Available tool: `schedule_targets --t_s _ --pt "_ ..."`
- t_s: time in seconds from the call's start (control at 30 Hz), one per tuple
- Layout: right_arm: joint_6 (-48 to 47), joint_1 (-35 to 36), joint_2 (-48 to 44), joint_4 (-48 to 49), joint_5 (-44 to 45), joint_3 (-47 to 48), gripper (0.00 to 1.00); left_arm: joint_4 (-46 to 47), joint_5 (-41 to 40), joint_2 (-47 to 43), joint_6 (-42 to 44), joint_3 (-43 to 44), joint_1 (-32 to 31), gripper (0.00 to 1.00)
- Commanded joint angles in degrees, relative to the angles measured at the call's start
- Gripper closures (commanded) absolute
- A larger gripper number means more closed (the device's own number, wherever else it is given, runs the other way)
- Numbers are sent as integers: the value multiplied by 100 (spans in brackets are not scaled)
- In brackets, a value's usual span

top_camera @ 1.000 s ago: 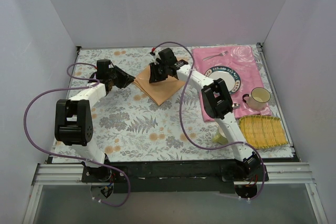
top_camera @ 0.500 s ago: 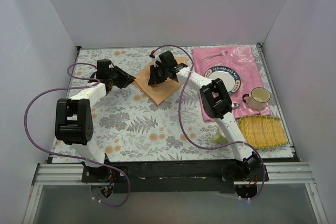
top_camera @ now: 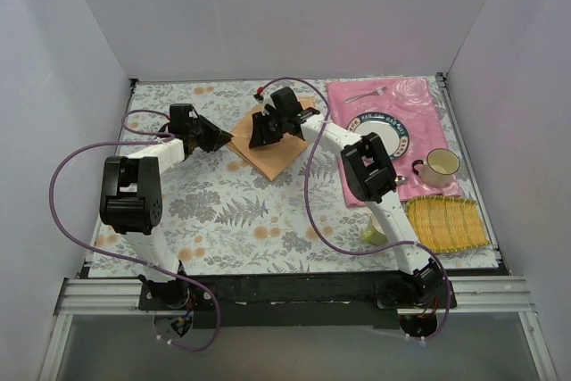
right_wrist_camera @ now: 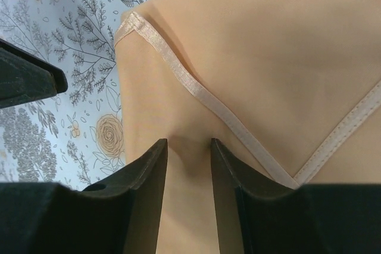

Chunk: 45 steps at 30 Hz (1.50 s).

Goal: Fold the napkin, place the utensils inside, and roll it up
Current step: Fold the napkin, then roll the napkin with the utensil

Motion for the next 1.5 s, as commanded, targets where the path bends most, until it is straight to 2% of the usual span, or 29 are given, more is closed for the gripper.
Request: schedule_targets --t_s 0.0,0.13,0.37,0.47,0.83,1.03,1.2,1.33,1.43,1.47 --pt "460 -120 -406 79 -286 111 57 82 -72 -144 28 47 19 84" --pt "566 -146 -266 97 -304 243 62 64 -63 -188 81 12 19 84" --pt "662 -146 -11 272 -426 392 80 64 -81 -197 169 29 19 85" --pt "802 -146 148 430 -523 471 82 46 -133 -180 169 56 19 85" --pt "882 -102 614 598 -576 147 82 29 -159 -267 230 -6 19 85" --pt "847 -58 351 756 -690 -381 82 -33 -256 -285 265 -120 19 85" --pt "689 -58 219 264 -699 216 81 -76 -282 -373 230 -129 19 85" --pt "636 -41 -158 115 -735 366 76 -243 -537 -601 195 -146 19 84" --pt "251 -23 -422 -297 -586 506 69 -542 -835 -803 99 -94 19 80" --pt "101 20 -484 -595 -420 507 63 -629 -915 -847 64 -68 19 77"
